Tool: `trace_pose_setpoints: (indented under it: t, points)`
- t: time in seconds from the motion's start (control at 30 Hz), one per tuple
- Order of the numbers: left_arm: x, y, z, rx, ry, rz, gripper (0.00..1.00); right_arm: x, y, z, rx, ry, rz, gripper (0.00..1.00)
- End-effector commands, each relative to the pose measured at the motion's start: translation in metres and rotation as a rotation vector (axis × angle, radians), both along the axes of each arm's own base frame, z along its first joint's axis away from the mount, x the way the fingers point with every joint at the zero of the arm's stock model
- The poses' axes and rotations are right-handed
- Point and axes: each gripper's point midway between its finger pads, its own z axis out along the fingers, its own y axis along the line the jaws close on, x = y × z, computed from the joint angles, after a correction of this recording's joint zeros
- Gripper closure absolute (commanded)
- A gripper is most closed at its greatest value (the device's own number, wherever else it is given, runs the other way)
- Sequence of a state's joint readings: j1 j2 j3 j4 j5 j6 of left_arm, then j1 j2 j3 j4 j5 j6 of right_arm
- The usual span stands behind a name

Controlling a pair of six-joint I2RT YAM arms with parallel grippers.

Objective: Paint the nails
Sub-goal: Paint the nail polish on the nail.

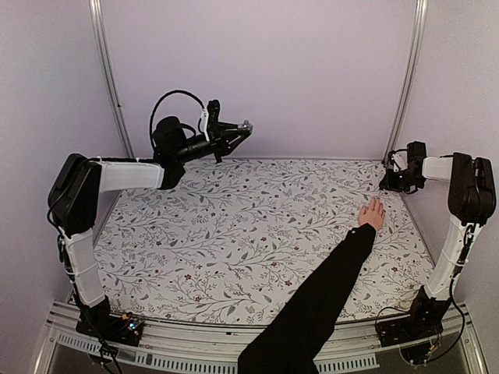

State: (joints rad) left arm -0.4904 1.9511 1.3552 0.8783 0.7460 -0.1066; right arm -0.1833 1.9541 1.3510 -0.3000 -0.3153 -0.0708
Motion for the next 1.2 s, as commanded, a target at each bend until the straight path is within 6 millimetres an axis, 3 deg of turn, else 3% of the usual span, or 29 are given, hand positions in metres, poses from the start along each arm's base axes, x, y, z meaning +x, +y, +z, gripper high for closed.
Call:
trace_pose_setpoints:
  t: [0.0,1.17]
  points:
    - [0.0063,0.0052,0.0091,-0.025,-0.029,0.017,1.00,0.0027,-0.0012,-0.0086,-0.021,0.023,-0.004,1.00]
    - [0.0099,0.0067,0.0081,-0.029,-0.027,0.023,1.00,0.0111,-0.0016,-0.0092,-0.022,0.023,-0.001,1.00]
